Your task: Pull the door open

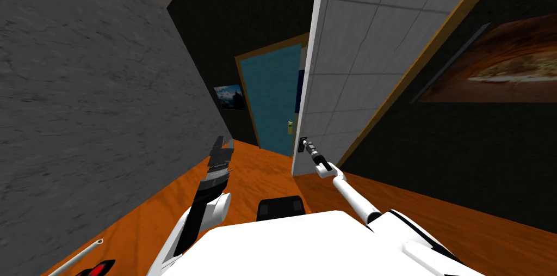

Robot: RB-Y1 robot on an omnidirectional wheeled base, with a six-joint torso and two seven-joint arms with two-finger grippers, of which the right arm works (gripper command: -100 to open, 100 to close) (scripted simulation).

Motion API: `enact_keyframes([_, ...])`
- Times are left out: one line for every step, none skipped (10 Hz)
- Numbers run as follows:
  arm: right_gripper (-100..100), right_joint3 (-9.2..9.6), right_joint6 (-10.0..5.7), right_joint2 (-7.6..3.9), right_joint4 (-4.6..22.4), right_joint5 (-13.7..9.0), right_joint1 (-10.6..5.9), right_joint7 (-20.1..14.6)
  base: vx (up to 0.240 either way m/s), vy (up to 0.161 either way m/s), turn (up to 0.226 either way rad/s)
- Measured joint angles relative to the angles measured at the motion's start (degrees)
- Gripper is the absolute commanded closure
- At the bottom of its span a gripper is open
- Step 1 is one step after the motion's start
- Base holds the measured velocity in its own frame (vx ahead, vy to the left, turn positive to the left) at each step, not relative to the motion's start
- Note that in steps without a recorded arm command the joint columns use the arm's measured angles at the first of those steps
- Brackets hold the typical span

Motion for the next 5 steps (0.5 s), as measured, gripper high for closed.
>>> enact_keyframes([100,0.92,-0.38,-0.83,-0.51,-0.07,0.31,-0.70,-0.226,-0.115,0.105])
enact_keyframes([100,1.88,-0.98,-1.44,-0.57,-0.08,0.49,-1.32,-0.249,-0.139,0.118])
enact_keyframes([100,2.72,-1.12,-2.18,-1.54,-0.16,1.13,-1.87,-0.199,-0.106,0.090])
enact_keyframes([100,3.65,-1.62,-2.78,-1.78,-0.18,1.60,-2.42,-0.209,-0.103,0.073])
enact_keyframes([100,4.46,-1.80,-3.56,-2.78,-0.27,2.31,-2.96,-0.222,-0.106,0.080])
